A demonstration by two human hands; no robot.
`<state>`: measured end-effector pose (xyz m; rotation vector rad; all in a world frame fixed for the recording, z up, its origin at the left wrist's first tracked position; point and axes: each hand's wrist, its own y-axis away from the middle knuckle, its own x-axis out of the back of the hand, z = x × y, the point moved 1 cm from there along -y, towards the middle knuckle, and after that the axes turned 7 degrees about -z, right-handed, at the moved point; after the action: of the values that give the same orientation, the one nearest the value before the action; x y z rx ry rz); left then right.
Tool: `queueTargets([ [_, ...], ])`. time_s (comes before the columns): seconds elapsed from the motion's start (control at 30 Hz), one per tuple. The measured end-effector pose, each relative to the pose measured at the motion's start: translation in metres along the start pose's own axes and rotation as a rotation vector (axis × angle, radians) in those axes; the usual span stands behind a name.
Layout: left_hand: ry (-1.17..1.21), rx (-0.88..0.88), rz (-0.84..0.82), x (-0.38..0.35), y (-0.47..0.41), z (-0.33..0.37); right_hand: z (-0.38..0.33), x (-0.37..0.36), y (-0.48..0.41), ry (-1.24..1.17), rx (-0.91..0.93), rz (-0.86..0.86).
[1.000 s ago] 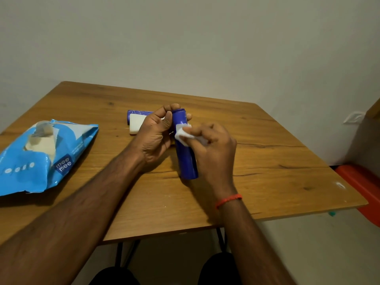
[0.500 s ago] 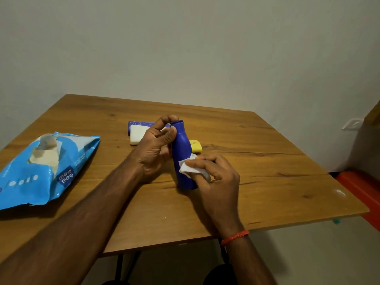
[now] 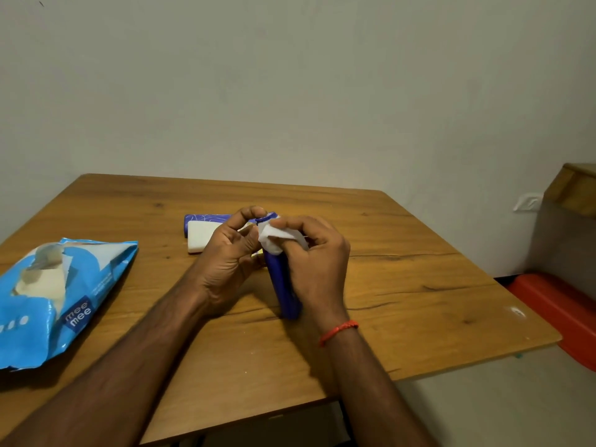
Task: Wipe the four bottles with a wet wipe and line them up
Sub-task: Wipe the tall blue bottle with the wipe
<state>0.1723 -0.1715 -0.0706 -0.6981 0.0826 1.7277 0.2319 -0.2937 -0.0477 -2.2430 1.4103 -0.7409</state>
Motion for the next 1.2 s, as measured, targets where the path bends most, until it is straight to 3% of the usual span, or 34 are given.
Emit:
queueTargets([
  [0.47, 0.039, 0.008, 0.023, 0.005, -0.002, -0.002, 0.015, 0.012, 0.009, -0.062, -0.141, -0.055],
  [0.7, 0.062, 0.042, -0.093, -0.002, -0.005, 0.001, -0.007, 0.056, -0.006, -0.21, -0.169, 0.032],
  [0.8, 0.037, 0.059, -0.164, -0.001, -0.004, 0.008, -0.025, 0.06, -0.015, -0.194, -0.086, -0.065],
  [0.97, -0.065, 0.058, -0.244, -0.008, 0.002, 0.01, -0.035, 0.059, -0.015, 0.297, 0.256, -0.422],
  [1.2, -0.097, 0.053, -0.252, -0.01, 0.001, 0.003, -0.035, 0.068, -0.002, 0.651, 0.528, -0.5],
])
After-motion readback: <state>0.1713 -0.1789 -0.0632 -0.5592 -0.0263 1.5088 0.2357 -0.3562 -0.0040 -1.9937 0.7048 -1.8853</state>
